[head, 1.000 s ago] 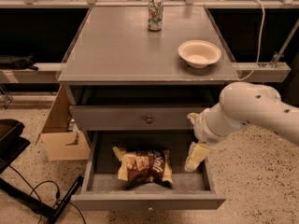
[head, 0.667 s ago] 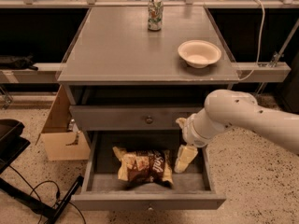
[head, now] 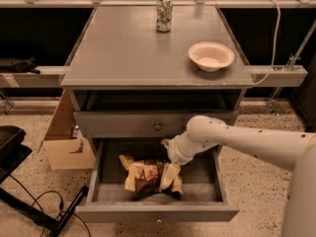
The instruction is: Pick brown chip bag from middle drawer and place on counter
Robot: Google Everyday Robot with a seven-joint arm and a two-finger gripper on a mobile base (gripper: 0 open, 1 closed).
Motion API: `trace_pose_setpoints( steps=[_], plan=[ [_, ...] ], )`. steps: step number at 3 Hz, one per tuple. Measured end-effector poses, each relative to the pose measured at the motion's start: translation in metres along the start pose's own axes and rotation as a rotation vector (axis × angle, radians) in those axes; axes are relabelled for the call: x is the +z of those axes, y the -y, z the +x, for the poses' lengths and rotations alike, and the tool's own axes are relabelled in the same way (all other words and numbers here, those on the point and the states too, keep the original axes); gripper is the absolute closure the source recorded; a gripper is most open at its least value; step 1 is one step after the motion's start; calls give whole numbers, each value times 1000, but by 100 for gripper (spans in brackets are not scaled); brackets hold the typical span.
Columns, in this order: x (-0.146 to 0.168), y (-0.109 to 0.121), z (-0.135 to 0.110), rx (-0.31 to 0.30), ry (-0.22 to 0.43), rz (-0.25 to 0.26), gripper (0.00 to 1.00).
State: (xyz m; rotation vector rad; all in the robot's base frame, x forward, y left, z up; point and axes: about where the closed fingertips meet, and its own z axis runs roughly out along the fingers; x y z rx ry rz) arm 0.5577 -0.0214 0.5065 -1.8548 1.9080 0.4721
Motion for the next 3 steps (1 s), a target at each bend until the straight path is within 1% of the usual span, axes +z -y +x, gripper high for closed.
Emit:
trace_pose_setpoints(
  steps=[1,2,3],
  plan=[
    [60,2,7,13,54,-32,0],
    [115,5,11,14,96,-62,24],
    [134,6,9,11,128,-76,47]
  ],
)
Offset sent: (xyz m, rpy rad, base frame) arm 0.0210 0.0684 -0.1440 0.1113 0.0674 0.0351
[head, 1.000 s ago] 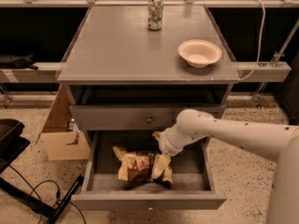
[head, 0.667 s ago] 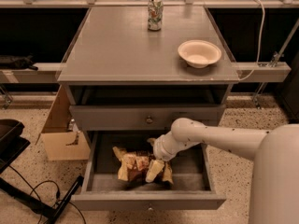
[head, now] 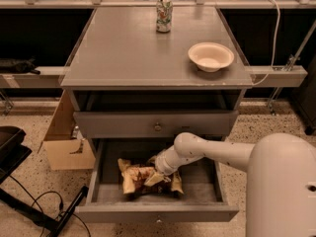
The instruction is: Pick brown chip bag from middle drawer and place on counter
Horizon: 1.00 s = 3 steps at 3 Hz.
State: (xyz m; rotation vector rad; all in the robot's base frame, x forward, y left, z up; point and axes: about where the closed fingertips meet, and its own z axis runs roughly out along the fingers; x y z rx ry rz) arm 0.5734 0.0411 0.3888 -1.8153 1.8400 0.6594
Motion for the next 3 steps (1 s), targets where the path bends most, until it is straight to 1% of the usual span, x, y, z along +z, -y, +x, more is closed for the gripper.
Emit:
trace_pose_setpoints(
  steps=[1,2,3],
  plan=[
    [-13,-7,-17,-24,-13,25,70],
    [-48,-47,-63,-92,-76,17,94],
    [-84,-115,-103,-135,-156,-66,100]
  ],
)
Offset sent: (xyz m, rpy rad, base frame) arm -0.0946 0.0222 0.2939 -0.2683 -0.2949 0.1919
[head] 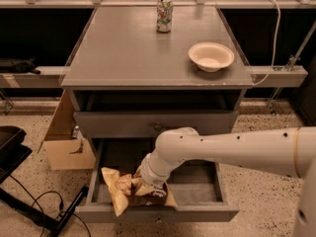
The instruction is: Pick brown chip bag from middle drawer and place on counter
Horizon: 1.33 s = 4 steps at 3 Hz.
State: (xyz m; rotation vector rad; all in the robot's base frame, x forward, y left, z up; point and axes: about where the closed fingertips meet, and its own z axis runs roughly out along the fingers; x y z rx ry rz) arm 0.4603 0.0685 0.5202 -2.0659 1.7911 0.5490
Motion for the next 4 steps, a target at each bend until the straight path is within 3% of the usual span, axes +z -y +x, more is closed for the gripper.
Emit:
trace_pose_setpoints(
  steps=[1,2,4],
  plan=[
    [-100,-1,-77,-80,-95,22,100],
    [-189,42,-144,-162,-173,120,100],
    [-296,113,-231,-224,-334,210,100]
  ],
)
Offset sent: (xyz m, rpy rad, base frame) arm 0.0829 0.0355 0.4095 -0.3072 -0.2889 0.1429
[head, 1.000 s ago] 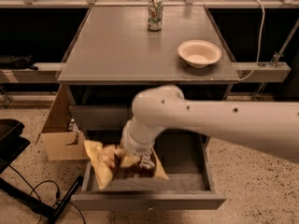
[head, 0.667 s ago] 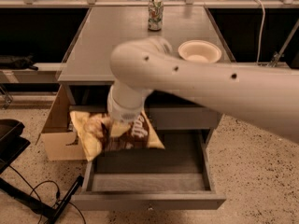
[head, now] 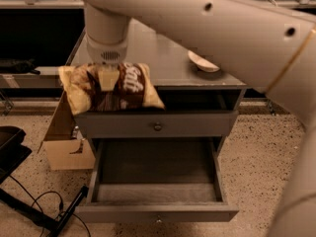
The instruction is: Pick brown chip bag from middle drawer and place on counter
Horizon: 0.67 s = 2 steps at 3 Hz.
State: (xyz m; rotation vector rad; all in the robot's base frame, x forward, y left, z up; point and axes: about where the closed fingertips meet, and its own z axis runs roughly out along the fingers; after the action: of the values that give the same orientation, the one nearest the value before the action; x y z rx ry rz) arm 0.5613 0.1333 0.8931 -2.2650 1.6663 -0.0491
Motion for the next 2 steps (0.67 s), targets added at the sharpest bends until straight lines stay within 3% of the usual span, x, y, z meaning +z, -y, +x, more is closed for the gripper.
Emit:
trace_pose_setpoints(
  steps=[1,2],
  plan=[
    [-36,41,0,-13,-80,18,100],
    [-70,62,-8,-1,-58,69,100]
  ],
)
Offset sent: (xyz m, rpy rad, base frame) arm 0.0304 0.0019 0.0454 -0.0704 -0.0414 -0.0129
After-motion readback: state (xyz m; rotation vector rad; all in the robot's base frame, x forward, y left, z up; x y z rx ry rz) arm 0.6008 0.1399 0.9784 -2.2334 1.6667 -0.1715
